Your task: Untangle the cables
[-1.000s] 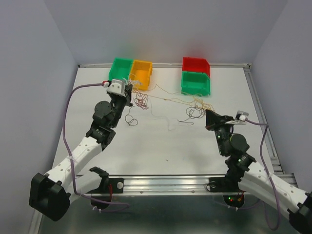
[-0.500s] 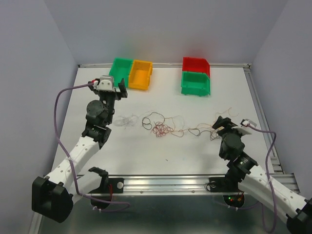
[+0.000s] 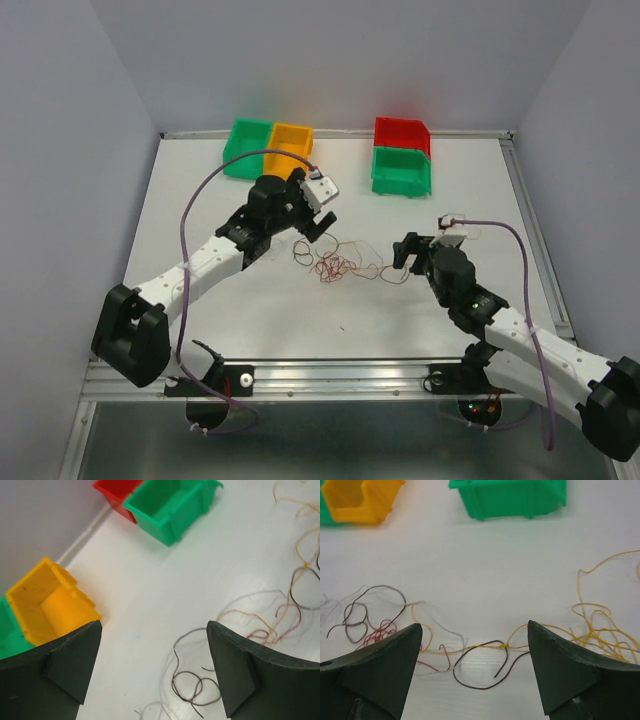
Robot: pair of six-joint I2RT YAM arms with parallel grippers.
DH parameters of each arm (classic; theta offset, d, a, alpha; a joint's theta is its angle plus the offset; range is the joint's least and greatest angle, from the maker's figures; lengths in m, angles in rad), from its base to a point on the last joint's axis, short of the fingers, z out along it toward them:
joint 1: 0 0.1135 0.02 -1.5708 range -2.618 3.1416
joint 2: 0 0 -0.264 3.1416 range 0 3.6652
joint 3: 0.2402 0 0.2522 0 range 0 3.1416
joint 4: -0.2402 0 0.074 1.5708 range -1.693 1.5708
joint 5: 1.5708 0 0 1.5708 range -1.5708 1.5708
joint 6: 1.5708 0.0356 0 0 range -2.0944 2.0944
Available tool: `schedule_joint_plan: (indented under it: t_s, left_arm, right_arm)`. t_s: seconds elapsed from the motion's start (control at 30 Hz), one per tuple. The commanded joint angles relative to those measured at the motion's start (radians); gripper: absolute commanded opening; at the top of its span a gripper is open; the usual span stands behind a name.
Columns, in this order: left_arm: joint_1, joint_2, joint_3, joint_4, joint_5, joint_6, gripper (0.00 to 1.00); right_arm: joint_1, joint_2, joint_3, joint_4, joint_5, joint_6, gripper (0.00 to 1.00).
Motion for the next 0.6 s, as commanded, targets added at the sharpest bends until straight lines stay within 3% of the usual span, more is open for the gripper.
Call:
schedule_joint_plan:
  t_s: [0.0,0.2,0.5,0.57]
  left_arm:
    - [-0.070,0.058,0.078,-0.231,-0.003,0.121,0.98]
    - [-0.070,0.160,0.130,-0.352,0.057,0.133,0.98]
    - [-0.044,0.263,0.159,-0.280,-0.280,0.082,0.96]
    - [0.011,0.274,0.175,-0.300,-0.281,0.073,0.93]
  right_arm:
    - [0.002,0.069,0.085,0.001,-0.288,-0.058,0.91]
    - [0.002,0.167,0.122,0.009,-0.266,-0.060,0.91]
    - [0.002,0.166,0.107,0.055,-0.256,-0.066,0.91]
    - [0.002,0.161,0.099,0.058,-0.247,-0.068,0.91]
